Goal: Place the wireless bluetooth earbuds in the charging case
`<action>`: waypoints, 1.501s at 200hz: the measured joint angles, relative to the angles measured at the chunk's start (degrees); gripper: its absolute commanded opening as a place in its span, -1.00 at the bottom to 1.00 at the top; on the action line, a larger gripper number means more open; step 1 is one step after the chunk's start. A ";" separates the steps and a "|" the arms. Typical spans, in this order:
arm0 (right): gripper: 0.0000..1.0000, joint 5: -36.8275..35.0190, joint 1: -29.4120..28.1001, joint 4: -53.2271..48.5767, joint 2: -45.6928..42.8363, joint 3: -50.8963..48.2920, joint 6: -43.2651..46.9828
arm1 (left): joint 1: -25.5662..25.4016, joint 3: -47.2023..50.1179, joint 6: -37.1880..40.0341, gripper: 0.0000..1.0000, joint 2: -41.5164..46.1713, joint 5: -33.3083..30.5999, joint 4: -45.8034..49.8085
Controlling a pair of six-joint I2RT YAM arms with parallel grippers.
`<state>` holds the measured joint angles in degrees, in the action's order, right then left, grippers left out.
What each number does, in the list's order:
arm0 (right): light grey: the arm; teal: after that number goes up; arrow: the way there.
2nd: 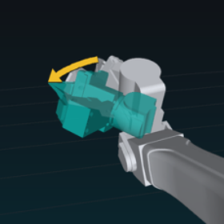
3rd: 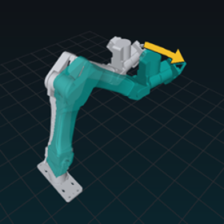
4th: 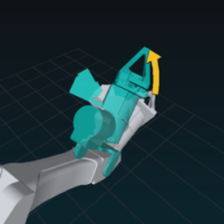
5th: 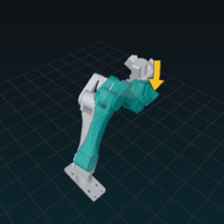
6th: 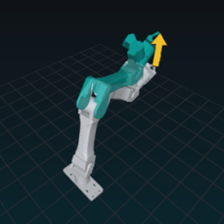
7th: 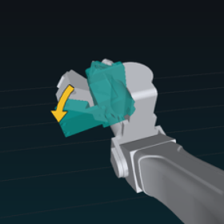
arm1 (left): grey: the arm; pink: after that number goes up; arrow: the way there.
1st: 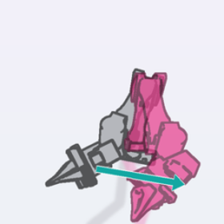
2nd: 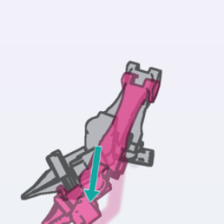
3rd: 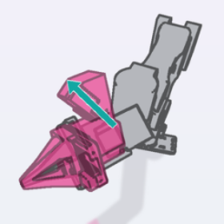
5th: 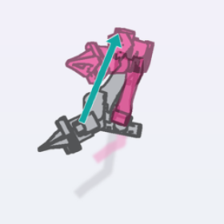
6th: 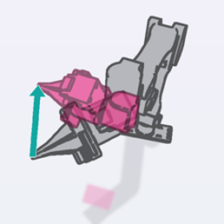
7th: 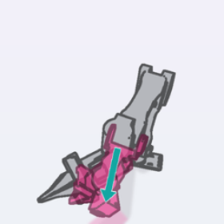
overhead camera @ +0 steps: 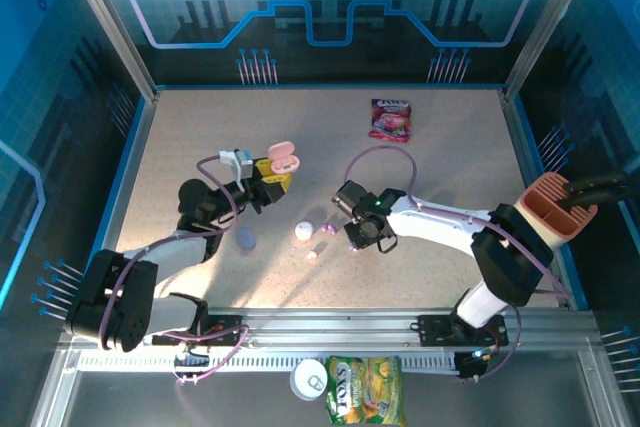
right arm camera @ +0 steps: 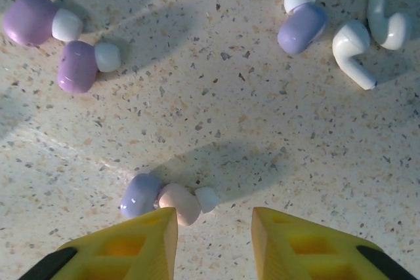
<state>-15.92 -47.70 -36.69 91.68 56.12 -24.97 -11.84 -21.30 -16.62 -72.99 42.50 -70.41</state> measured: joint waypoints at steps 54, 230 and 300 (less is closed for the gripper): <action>-0.31 0.00 -0.15 -1.55 4.55 2.40 2.78 | 0.00 0.59 0.02 -0.22 1.51 0.04 0.04; -0.28 -1.25 1.05 -3.28 6.60 4.20 2.60 | 0.02 0.59 0.02 -0.21 1.88 0.07 1.14; -0.11 4.96 5.64 2.27 1.88 -0.76 0.48 | 0.00 0.59 0.02 -0.21 2.19 0.33 1.22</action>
<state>-10.96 -42.06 -34.41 93.56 55.35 -24.49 -11.84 -20.71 -16.60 -70.81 42.83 -69.19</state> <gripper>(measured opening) 0.441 0.395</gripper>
